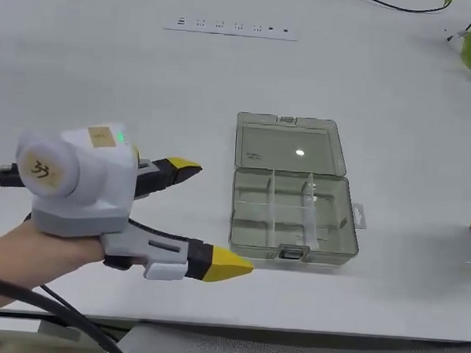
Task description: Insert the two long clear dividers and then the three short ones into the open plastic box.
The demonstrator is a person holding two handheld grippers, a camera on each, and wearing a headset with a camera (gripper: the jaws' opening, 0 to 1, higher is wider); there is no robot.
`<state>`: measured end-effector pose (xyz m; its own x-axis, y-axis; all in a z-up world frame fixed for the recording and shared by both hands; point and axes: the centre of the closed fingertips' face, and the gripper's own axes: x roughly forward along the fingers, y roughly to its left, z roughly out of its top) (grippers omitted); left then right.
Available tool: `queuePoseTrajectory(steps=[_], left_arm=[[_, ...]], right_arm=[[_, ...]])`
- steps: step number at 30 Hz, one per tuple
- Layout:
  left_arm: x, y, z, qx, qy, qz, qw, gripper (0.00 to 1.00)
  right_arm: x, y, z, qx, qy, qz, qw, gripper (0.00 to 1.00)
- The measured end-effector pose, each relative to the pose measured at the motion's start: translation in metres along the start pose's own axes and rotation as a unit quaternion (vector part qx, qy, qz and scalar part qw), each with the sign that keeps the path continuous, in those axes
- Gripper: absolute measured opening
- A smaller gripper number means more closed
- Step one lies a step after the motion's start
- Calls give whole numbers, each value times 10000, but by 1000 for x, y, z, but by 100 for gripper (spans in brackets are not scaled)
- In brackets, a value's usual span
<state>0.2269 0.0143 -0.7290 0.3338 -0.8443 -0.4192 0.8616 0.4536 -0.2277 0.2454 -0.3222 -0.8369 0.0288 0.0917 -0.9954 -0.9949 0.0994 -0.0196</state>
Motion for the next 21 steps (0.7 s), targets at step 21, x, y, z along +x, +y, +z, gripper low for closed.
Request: queuePoseTrajectory(steps=[21], left_arm=[[-3,10,14,-482,-551,284,9969,84]], right_arm=[[-29,-9,43,1060,-791,-635,9892,32]])
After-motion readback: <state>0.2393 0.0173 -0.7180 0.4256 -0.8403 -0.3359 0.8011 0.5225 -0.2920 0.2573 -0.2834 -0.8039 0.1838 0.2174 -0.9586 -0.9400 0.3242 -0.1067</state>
